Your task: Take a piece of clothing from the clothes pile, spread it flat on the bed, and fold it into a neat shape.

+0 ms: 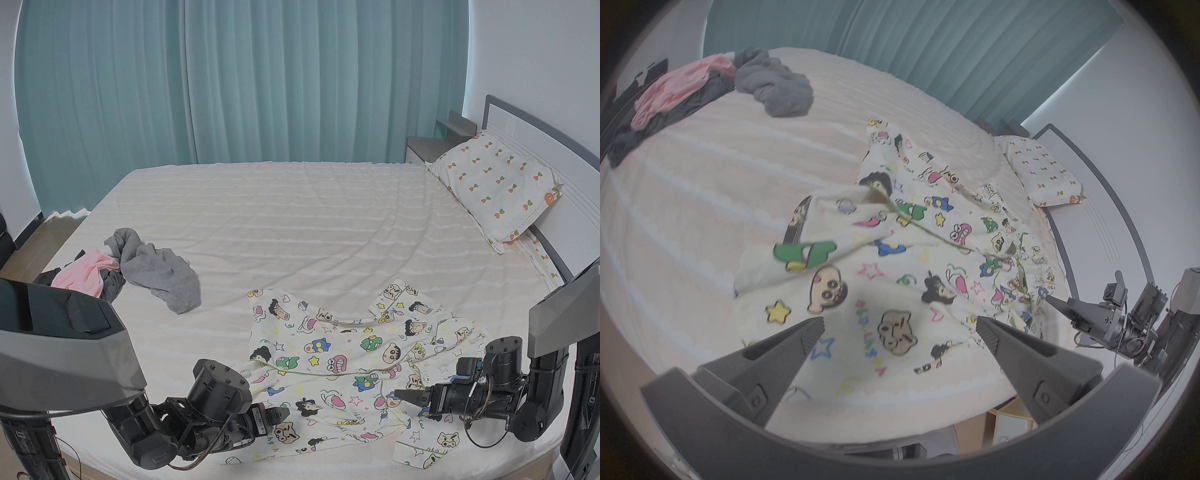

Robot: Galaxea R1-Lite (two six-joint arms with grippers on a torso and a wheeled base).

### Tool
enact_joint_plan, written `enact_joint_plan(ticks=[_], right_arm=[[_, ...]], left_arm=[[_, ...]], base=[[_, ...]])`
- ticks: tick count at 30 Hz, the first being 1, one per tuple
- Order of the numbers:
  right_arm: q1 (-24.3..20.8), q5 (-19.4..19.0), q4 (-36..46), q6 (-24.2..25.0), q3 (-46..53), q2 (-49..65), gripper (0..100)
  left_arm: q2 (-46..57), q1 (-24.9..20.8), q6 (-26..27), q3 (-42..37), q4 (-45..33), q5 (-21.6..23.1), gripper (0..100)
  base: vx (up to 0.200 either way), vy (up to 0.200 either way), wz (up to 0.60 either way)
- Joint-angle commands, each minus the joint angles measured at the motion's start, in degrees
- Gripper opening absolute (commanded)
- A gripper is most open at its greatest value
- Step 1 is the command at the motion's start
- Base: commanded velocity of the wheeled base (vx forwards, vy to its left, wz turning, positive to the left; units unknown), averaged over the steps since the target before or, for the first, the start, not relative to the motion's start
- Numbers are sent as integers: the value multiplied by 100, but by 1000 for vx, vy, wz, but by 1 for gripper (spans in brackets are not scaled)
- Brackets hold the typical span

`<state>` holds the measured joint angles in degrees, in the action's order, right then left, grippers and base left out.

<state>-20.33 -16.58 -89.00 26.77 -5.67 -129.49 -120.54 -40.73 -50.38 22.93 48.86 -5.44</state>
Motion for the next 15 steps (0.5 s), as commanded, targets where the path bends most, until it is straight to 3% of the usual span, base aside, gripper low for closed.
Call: enact_joint_plan(ticks=[1, 6, 15], right_arm=[[12, -3, -64, 4, 31, 3, 100], [21, -3, -64, 4, 31, 3, 100], [38, 6, -64, -58, 110, 20, 100]], left_arm=[[22, -49, -174, -96, -17, -1, 100], [-22, -84, -367, -96, -17, -1, 100], [-523, 39, -657, 133, -26, -151, 100]], base=[[-200, 0, 0], [-200, 0, 0], [0, 0, 0]])
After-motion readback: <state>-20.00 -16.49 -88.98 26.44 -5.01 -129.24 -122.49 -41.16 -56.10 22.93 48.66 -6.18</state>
